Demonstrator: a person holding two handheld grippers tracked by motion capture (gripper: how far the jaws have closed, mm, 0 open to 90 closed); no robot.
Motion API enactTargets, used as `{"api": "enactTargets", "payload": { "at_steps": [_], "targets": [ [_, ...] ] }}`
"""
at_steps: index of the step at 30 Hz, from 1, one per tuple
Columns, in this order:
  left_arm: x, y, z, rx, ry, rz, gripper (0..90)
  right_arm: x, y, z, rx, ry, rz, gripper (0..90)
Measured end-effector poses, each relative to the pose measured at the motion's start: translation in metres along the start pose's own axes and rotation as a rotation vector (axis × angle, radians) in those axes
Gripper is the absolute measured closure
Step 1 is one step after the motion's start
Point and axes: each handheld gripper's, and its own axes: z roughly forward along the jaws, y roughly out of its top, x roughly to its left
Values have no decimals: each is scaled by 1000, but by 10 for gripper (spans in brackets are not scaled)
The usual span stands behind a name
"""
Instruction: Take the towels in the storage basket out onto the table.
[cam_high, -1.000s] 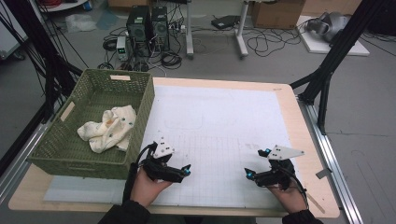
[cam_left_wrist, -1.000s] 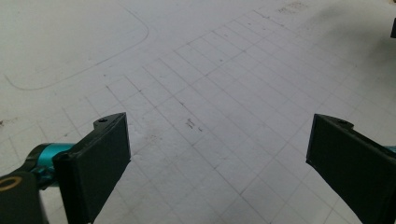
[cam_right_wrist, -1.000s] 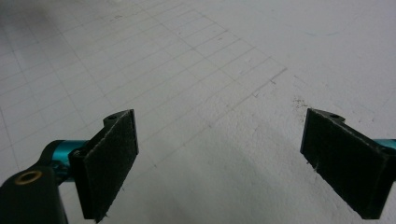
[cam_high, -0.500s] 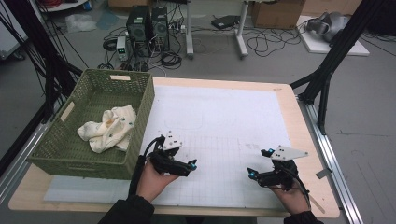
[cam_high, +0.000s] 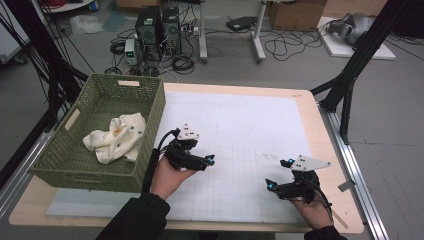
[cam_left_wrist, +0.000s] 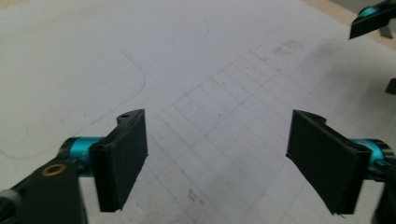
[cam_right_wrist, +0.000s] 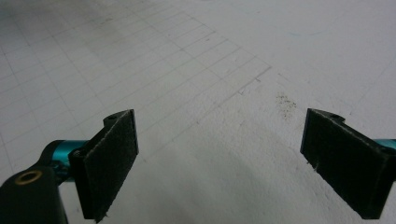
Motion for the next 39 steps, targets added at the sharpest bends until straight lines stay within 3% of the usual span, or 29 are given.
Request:
{"api": "enactTargets", "payload": {
  "at_steps": [7,8,13,16,18,20,21,25,29,32,39],
  "targets": [
    [7,14,-6,-14,-24,-32,243,0,-1,1,1,2,2,103],
    [12,19,-8,-10,-42,-57,246,0,0,1,1,0,1,104],
    [23,32,-16,-15,-70,-106,271,-1,0,2,2,6,-2,103],
    [22,39,-24,-17,-120,-116,287,-2,0,3,4,8,-5,103],
    [22,41,-27,-18,-129,-117,296,-2,0,3,4,9,-7,104],
    [25,47,-33,-17,-172,-141,300,-2,1,3,1,11,-3,104],
    [25,47,-33,-17,-172,-141,300,-2,1,3,1,10,-1,103],
    [43,54,-43,-25,-204,-200,302,-2,1,3,-3,12,-8,104],
    [56,55,-51,-15,-205,-214,315,-2,1,4,2,15,-8,104],
    [74,56,-62,-29,-235,-254,317,-3,1,5,3,15,-9,104],
    [97,52,-77,-66,-276,-324,325,-2,1,6,11,21,-5,104]
  ]
}}
